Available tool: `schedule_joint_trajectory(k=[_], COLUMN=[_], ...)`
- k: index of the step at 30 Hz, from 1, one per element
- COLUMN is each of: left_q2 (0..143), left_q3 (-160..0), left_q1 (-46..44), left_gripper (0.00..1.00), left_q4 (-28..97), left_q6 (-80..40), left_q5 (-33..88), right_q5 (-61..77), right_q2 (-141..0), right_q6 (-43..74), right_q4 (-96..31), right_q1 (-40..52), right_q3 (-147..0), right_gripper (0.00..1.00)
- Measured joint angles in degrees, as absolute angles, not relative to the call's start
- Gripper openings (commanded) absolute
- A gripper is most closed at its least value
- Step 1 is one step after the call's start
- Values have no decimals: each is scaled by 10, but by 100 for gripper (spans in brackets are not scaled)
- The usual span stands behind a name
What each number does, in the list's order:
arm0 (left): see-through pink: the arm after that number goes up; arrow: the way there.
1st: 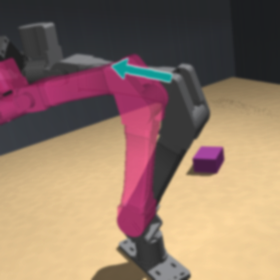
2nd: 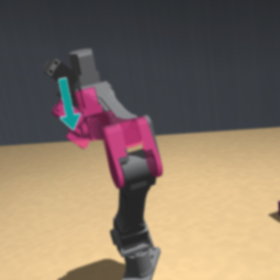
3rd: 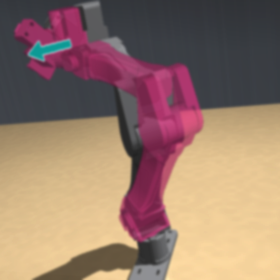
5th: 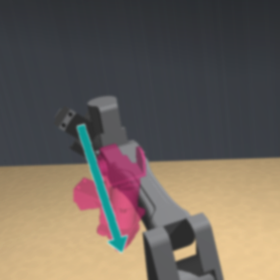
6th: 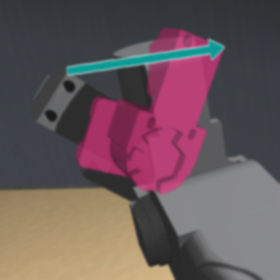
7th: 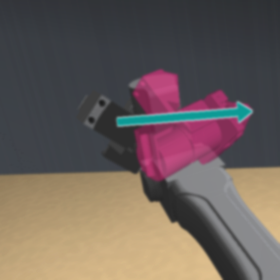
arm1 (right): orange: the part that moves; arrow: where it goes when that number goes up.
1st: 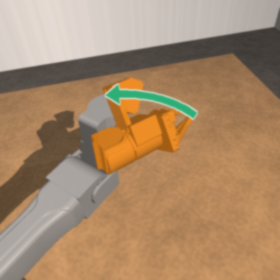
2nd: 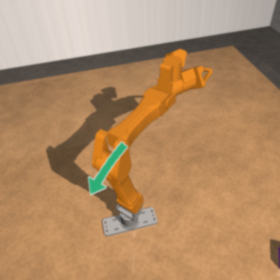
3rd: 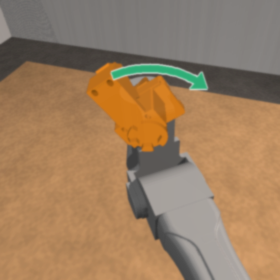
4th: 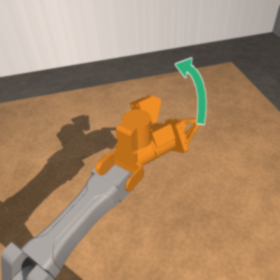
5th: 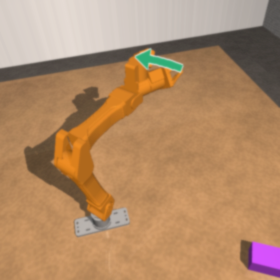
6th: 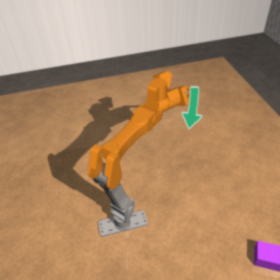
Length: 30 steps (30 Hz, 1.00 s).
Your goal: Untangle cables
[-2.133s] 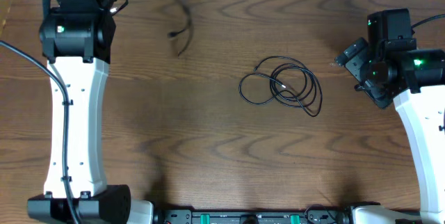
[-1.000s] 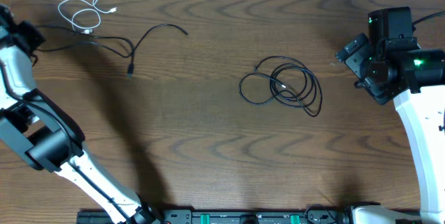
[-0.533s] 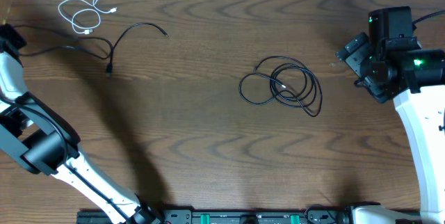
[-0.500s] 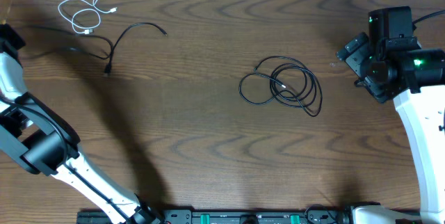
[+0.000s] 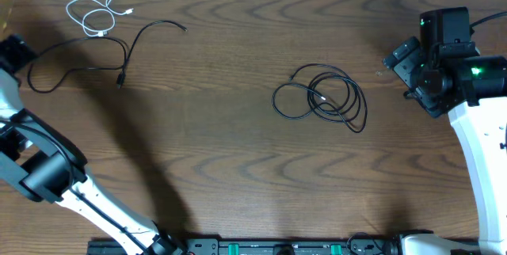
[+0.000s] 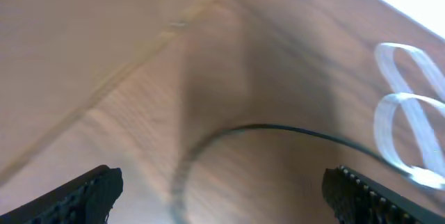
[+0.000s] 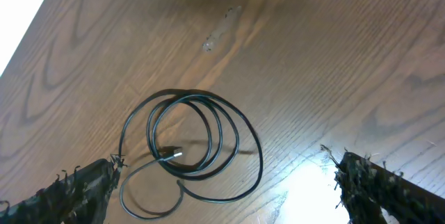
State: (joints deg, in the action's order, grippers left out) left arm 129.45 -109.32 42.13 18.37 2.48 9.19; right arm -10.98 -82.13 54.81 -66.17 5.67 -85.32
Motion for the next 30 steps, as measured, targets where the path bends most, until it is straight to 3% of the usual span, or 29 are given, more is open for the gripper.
schedule_joint_trajectory(k=[15,21,30], left_q2=[1230,1220,1220], left_q3=[-1094,-1084,-989], left_q1=[266,261,257], left_gripper=[98,98,97], left_q4=[390,462,415], left_q6=[-60,-190,-305], left_q5=[229,180,118], right_q5=[-110,-109,-89], right_q2=[-852,-882,-901], right_q6=[548,538,533], right_q4=[-668,-668,-666], right_q1=[57,57,57], right_q3=[-853,-853,-853], right_gripper=[99,99,99])
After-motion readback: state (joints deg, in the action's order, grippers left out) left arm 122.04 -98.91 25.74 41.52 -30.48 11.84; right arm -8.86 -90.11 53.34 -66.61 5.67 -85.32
